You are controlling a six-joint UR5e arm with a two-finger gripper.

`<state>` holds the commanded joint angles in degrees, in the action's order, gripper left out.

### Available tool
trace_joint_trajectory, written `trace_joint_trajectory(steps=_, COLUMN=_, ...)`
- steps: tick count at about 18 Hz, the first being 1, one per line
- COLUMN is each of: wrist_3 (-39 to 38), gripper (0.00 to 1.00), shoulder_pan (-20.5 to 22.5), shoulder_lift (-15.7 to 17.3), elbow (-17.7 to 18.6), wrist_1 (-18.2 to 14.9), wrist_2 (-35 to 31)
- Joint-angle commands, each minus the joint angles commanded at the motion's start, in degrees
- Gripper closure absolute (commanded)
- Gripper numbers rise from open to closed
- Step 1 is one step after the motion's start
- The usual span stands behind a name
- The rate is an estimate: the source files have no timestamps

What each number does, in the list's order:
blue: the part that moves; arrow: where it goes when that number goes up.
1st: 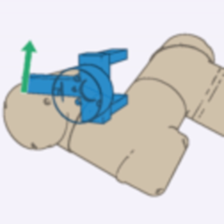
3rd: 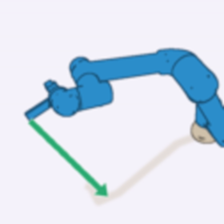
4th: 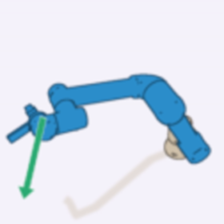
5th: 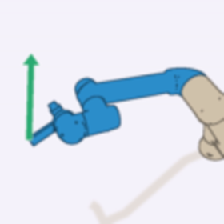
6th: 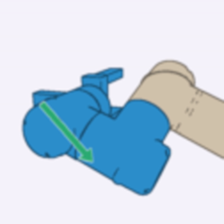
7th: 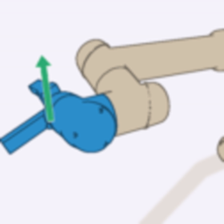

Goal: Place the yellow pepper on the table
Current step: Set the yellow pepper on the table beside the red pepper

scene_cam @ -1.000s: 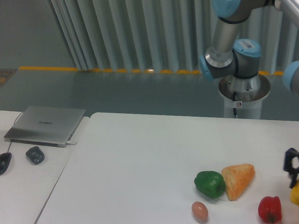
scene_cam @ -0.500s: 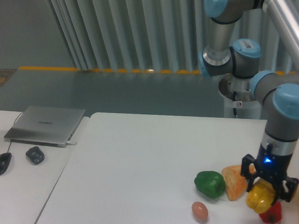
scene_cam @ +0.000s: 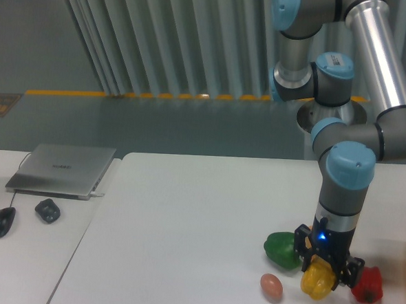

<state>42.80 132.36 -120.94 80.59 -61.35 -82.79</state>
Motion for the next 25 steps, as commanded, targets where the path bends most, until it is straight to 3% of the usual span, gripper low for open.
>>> trace_joint_trajectory(steps=18, wrist_3=-0.08, gripper=0.31, shoulder_pan=-0.09, shoulder_lift=-0.53, elbow=1.24, wrist_1=0.09, wrist_2=-1.5)
trace_joint_trajectory(steps=25, wrist_3=0.0, gripper=0.18, shoulder_pan=-0.44, shoulder_lift=-0.62, elbow=1.32, wrist_1=0.26, wrist_2=-1.5)
